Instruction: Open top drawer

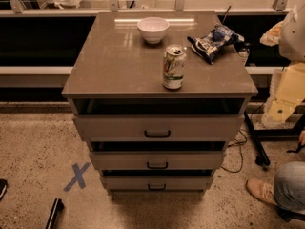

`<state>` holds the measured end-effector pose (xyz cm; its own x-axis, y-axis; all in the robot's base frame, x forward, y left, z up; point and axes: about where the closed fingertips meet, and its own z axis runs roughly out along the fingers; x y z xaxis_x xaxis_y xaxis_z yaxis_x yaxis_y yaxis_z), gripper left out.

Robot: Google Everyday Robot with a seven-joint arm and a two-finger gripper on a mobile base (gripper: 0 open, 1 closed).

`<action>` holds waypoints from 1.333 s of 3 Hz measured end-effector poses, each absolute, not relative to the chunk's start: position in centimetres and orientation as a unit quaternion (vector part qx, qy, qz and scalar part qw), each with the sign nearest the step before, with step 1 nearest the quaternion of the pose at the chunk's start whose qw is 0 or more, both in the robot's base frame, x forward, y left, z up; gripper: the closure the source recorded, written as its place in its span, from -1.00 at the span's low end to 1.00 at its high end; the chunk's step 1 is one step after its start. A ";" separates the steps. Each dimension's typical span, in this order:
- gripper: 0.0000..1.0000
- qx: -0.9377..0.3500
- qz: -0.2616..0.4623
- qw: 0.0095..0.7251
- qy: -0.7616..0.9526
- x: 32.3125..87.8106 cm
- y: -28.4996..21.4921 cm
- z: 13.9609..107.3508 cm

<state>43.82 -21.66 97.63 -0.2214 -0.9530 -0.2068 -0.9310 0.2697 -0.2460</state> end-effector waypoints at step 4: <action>-1.00 -0.650 -0.039 0.216 0.727 42.3 -22.2 87.0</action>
Offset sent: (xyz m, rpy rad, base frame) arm 0.0184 -0.0001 -0.0720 -0.0608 -0.0416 0.0589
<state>42.30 -22.22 86.96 -0.0609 -0.9626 -0.2638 -0.9293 0.1511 -0.3370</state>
